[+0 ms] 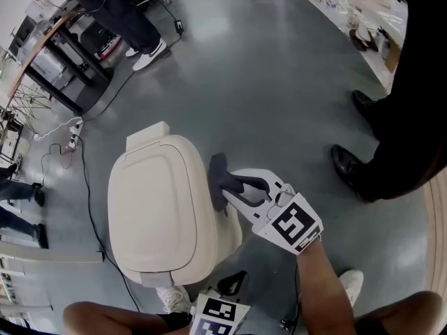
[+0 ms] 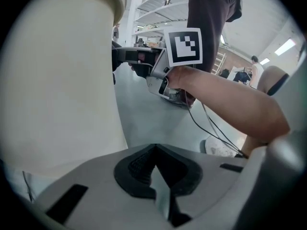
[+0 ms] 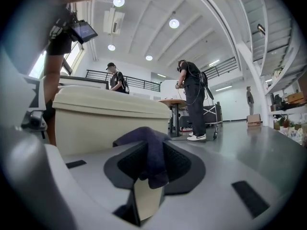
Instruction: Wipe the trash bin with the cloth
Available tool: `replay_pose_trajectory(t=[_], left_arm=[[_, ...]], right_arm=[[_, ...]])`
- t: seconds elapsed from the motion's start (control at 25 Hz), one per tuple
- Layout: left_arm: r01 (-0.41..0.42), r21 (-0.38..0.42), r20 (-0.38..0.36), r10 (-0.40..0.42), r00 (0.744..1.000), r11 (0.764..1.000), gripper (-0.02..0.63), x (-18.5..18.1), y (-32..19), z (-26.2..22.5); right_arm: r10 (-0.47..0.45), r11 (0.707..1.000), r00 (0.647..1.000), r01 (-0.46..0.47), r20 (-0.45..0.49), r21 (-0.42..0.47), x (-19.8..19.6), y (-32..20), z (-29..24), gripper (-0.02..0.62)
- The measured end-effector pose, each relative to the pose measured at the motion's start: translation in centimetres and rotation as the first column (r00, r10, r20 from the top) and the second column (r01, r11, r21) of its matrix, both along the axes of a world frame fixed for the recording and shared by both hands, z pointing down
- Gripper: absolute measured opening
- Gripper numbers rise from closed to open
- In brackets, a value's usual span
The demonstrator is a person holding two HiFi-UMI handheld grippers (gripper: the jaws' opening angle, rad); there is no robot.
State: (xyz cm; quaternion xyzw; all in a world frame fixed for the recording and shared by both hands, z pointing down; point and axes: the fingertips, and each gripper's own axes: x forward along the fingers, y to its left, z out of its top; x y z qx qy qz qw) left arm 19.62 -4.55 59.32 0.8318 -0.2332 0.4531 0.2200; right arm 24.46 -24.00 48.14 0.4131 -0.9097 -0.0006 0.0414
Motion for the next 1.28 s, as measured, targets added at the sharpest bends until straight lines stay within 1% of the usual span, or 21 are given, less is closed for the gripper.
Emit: replay_pose_trajectory(t=[0.08, 0.24, 0.4, 0.52, 0.6, 0.68, 0.8, 0.96, 1.04, 1.16, 1.28], left_arm=[[0.000, -0.006, 0.002, 0.000, 1.000, 1.000, 0.000, -0.1, 0.0, 0.3], [-0.002, -0.020, 0.005, 0.002, 1.000, 1.000, 0.000, -0.2, 0.1, 0.5], [-0.004, -0.036, 0.009, 0.004, 1.000, 0.999, 0.000, -0.2, 0.5, 0.8], [0.001, -0.039, 0.007, 0.000, 1.000, 0.999, 0.000, -0.3, 0.4, 0.8], [0.008, -0.040, 0.009, -0.008, 1.000, 0.999, 0.000, -0.6, 0.4, 0.9], [0.020, -0.052, 0.011, -0.019, 1.000, 0.998, 0.000, -0.9, 0.4, 1.0], [0.035, -0.076, 0.010, -0.035, 0.999, 0.996, 0.000, -1.3, 0.5, 1.0], [0.037, -0.082, 0.019, -0.036, 0.999, 0.996, 0.000, -2.0, 0.5, 1.4], [0.045, -0.088, 0.024, -0.043, 0.999, 0.995, 0.000, -2.4, 0.4, 1.7], [0.052, -0.091, 0.033, -0.049, 0.998, 0.994, 0.000, -2.8, 0.2, 2.1], [0.054, -0.093, 0.036, -0.051, 0.998, 0.994, 0.000, -2.9, 0.2, 2.1]], right_arm=[[0.004, 1.000, 1.000, -0.004, -0.020, -0.007, -0.2, -0.3, 0.9, 0.094], [0.015, 1.000, 1.000, -0.016, -0.023, -0.024, -0.4, -0.8, 2.7, 0.094], [0.013, 0.997, 0.999, -0.016, -0.033, -0.070, -0.5, -0.9, 4.9, 0.094], [0.004, 0.991, 0.999, -0.010, -0.043, -0.133, -0.5, -1.1, 7.0, 0.094], [-0.009, 0.983, 0.998, -0.003, -0.066, -0.185, -0.5, -1.1, 8.8, 0.094], [-0.007, 0.976, 0.997, -0.010, -0.074, -0.219, -0.5, -1.3, 10.2, 0.094], [0.018, 0.965, 0.997, -0.037, -0.075, -0.261, -0.4, -1.6, 12.3, 0.093], [0.058, 0.941, 0.993, -0.088, -0.100, -0.327, -0.3, -2.5, 16.5, 0.094], [0.079, 0.931, 0.991, -0.113, -0.111, -0.346, -0.3, -2.8, 17.8, 0.094], [0.097, 0.915, 0.990, -0.130, -0.104, -0.383, -0.3, -3.1, 19.2, 0.093], [0.113, 0.886, 0.991, -0.130, -0.065, -0.446, -0.3, -3.1, 20.7, 0.093]])
